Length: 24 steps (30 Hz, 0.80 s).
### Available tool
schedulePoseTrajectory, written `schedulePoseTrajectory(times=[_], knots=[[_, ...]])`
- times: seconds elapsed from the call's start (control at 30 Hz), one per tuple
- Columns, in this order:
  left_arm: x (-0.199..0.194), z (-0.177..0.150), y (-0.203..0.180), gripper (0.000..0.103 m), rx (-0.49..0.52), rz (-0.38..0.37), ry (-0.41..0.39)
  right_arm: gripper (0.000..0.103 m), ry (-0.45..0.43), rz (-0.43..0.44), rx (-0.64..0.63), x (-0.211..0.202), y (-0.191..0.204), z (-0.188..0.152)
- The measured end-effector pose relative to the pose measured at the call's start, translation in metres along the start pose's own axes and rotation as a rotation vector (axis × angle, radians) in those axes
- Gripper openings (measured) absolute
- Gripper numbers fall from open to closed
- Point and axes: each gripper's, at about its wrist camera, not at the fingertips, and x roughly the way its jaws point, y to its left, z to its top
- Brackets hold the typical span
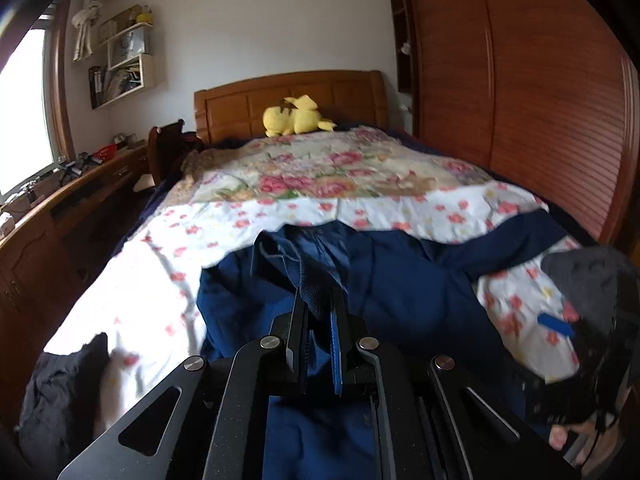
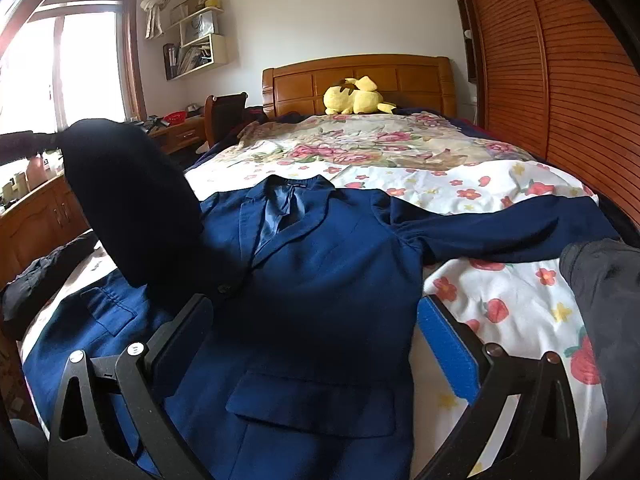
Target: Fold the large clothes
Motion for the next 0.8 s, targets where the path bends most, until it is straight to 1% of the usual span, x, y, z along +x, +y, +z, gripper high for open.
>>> schedulePoseTrajectory(times=[0.07,0.23,0.33,0.37,0.43,0.5,0.57,0.63,0.67,0.8], knots=[[0.002,-0.007,-0.005,0.009,0.006,0.0,0.022,0.103,0.001,-0.015,0.001,-0.003,-0.005,-0.001],[-0.002,-0.04,-0.013,0.009,0.006,-0.002,0.062,0.103,0.008,-0.02,0.013,-0.007,-0.011,-0.005],[-0.007,-0.05,-0.014,0.009,0.003,-0.014,0.09,0.103,0.014,-0.019,-0.001,-0.008,-0.008,-0.008],[-0.008,-0.05,-0.015,0.012,0.006,-0.011,0.096,0.103,0.017,-0.021,-0.009,-0.008,-0.006,-0.008],[-0.011,-0.054,-0.015,0.015,0.01,-0.016,0.099,0.103,0.021,-0.02,-0.02,-0.007,-0.003,-0.008],[-0.015,-0.055,-0.014,0.023,0.012,-0.021,0.093,0.103,0.024,-0.012,-0.026,-0.005,0.0,-0.007],[-0.016,-0.06,-0.015,0.036,0.01,-0.029,0.08,0.103,0.027,-0.005,-0.029,-0.003,0.003,-0.006],[-0.017,-0.067,-0.015,0.045,0.0,-0.031,0.067,0.103,0.035,0.006,-0.032,0.002,0.008,-0.005],[-0.018,-0.07,-0.014,0.047,-0.007,-0.028,0.059,0.103,0.039,0.012,-0.034,0.004,0.01,-0.006],[-0.025,-0.085,0.0,0.049,-0.053,-0.012,0.032,0.103,0.068,0.057,-0.057,0.016,0.028,-0.009]])
